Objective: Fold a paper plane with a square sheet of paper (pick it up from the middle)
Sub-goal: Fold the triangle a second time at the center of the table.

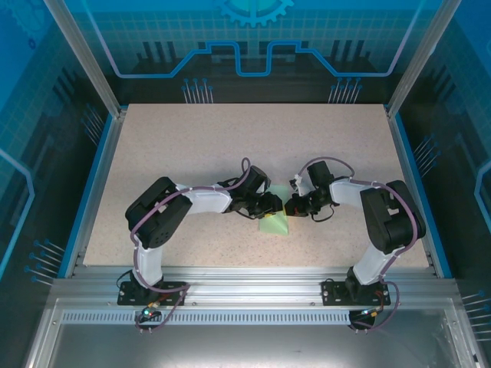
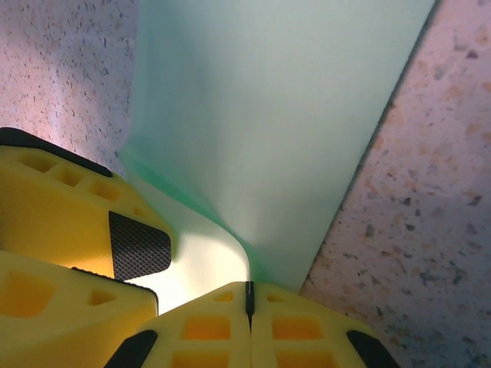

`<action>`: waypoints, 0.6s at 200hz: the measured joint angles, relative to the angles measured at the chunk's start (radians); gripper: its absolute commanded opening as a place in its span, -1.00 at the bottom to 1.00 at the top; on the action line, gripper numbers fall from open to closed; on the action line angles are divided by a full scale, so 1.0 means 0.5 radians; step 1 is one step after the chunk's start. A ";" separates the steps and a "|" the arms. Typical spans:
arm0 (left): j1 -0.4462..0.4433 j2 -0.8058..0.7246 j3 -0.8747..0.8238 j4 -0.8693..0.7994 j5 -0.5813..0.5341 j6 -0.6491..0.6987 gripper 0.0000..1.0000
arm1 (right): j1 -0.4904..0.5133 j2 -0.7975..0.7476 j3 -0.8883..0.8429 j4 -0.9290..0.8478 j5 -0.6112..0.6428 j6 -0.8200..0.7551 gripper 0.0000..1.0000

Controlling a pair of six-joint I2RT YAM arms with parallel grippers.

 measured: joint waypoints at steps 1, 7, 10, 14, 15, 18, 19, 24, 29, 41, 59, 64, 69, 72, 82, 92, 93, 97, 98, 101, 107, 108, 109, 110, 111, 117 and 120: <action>0.000 0.000 0.000 0.000 0.000 0.000 -0.27 | 0.000 0.001 0.001 -0.001 0.001 0.000 -0.90; 0.000 0.000 0.000 0.000 0.000 0.000 -0.27 | 0.000 0.001 0.005 -0.005 0.007 0.000 -0.90; 0.000 0.000 0.000 0.000 0.000 0.000 -0.27 | 0.000 0.001 0.005 -0.005 0.008 0.000 -0.90; 0.000 0.000 0.000 0.000 0.000 0.000 -0.27 | 0.000 0.001 0.005 -0.005 0.011 0.000 -0.90; 0.000 0.000 0.000 0.000 0.000 0.000 -0.27 | 0.000 0.001 0.005 -0.006 0.012 0.001 -0.90; 0.000 0.000 0.000 0.000 0.000 0.000 -0.28 | 0.000 0.001 0.005 -0.007 0.013 0.000 -0.90; 0.000 0.000 0.000 0.000 0.000 0.000 -0.27 | 0.000 0.001 0.005 -0.007 0.013 0.000 -0.90; 0.000 0.000 0.000 0.000 0.000 0.000 -0.27 | 0.000 0.001 0.005 -0.008 0.015 0.001 -0.90; 0.000 0.000 0.000 0.000 0.000 -0.001 -0.28 | 0.000 0.001 0.005 -0.009 0.018 0.001 -0.90; 0.000 0.000 0.000 0.000 0.000 0.000 -0.28 | 0.000 0.001 0.005 -0.009 0.022 0.001 -0.89; 0.000 0.000 0.000 0.000 0.001 0.000 -0.27 | 0.000 0.001 0.004 -0.011 0.027 0.001 -0.90; 0.000 0.001 0.000 0.000 0.002 0.000 -0.28 | 0.000 0.001 0.003 -0.013 0.027 0.001 -0.90; 0.000 0.001 0.000 0.000 0.002 0.000 -0.28 | 0.000 0.001 0.003 -0.016 0.027 0.001 -0.90; 0.000 0.001 0.000 0.000 0.004 0.000 -0.28 | 0.000 0.001 0.003 -0.018 0.027 0.001 -0.89; 0.000 0.001 0.000 0.000 0.010 0.000 -0.28 | 0.000 0.001 0.002 -0.023 0.028 0.002 -0.88; 0.000 0.001 0.000 0.000 0.014 0.000 -0.29 | 0.000 0.001 0.002 -0.023 0.029 0.002 -0.87; 0.000 0.001 0.000 0.000 0.014 0.000 -0.29 | 0.000 0.001 0.002 -0.023 0.029 0.002 -0.86; 0.000 0.001 0.000 0.000 0.015 0.001 -0.29 | 0.000 0.001 0.001 -0.023 0.030 0.002 -0.86; 0.000 0.001 0.000 0.000 0.015 0.001 -0.29 | 0.000 0.001 0.001 -0.024 0.030 0.002 -0.86; 0.000 0.001 0.000 0.000 0.015 0.000 -0.29 | 0.000 0.001 0.001 -0.024 0.030 0.002 -0.86; 0.000 0.001 0.000 -0.001 0.016 0.001 -0.30 | 0.000 0.001 0.001 -0.024 0.031 0.002 -0.86; 0.000 0.001 0.000 -0.001 0.016 0.001 -0.30 | 0.000 0.001 0.001 -0.024 0.031 0.002 -0.86; 0.000 0.001 0.000 -0.001 0.016 0.001 -0.30 | 0.000 0.001 0.001 -0.024 0.031 0.002 -0.86; 0.000 0.001 0.000 -0.001 0.016 0.001 -0.30 | 0.000 0.001 0.001 -0.024 0.032 0.002 -0.86; 0.000 0.001 0.000 -0.001 0.016 0.001 -0.30 | 0.000 0.001 0.001 -0.024 0.034 0.002 -0.86; 0.000 0.002 0.000 -0.001 0.016 0.001 -0.30 | 0.000 0.000 0.001 -0.024 0.037 0.002 -0.86; 0.000 0.002 0.000 -0.001 0.016 0.000 -0.31 | 0.000 0.000 0.001 -0.024 0.040 0.002 -0.86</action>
